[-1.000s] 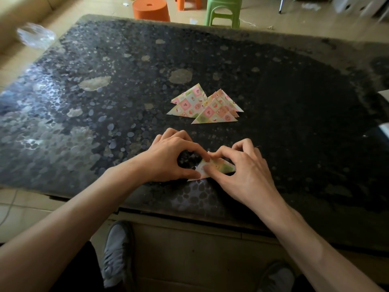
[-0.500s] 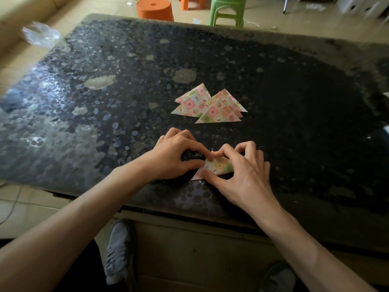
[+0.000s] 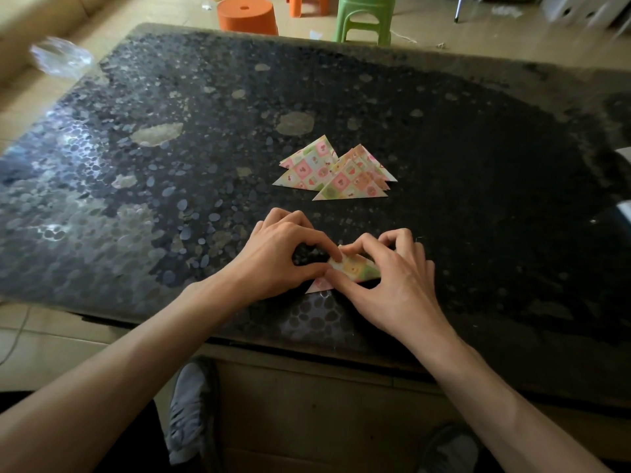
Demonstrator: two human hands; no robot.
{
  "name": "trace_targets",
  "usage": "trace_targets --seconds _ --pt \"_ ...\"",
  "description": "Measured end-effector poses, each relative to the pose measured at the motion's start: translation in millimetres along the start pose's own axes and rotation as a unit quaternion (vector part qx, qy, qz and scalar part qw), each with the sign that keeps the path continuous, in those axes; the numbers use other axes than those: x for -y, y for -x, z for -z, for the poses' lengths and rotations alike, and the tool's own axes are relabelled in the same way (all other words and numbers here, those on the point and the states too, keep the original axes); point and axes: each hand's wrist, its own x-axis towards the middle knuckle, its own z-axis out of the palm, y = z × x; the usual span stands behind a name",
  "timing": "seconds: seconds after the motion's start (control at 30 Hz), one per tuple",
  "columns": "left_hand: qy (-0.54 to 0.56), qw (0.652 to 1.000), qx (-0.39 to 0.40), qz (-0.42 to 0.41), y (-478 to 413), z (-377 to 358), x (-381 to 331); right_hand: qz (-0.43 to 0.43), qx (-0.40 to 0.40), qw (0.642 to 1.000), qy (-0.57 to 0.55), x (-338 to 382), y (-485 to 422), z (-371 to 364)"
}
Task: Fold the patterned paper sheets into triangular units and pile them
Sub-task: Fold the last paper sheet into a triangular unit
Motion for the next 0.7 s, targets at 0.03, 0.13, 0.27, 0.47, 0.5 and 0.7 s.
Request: trace_targets --seconds 0.03,0.13,0.27,0.47,0.5,0.7 --pt "0.001 1.000 0.001 0.000 0 0 0 0.001 0.001 1.000 -0.008 0 -1 1" --pt "0.004 1.000 0.001 0.000 0 -1 0 0.004 -0.001 1.000 -0.010 0 -1 2" --pt "0.005 1.000 -0.002 0.000 0 -2 1 0.003 0.014 1.000 -0.004 -1 -1 3" --pt "0.005 1.000 0.008 0.004 -1 0 1 -0.026 0.043 0.995 -0.085 -5 -8 12" --pt "0.006 1.000 0.008 0.006 -1 0 1 -0.028 0.049 0.994 -0.098 -6 -9 14" --pt "0.005 1.000 0.005 0.007 -1 -2 3 -0.024 -0.005 0.993 -0.112 -9 -9 7"
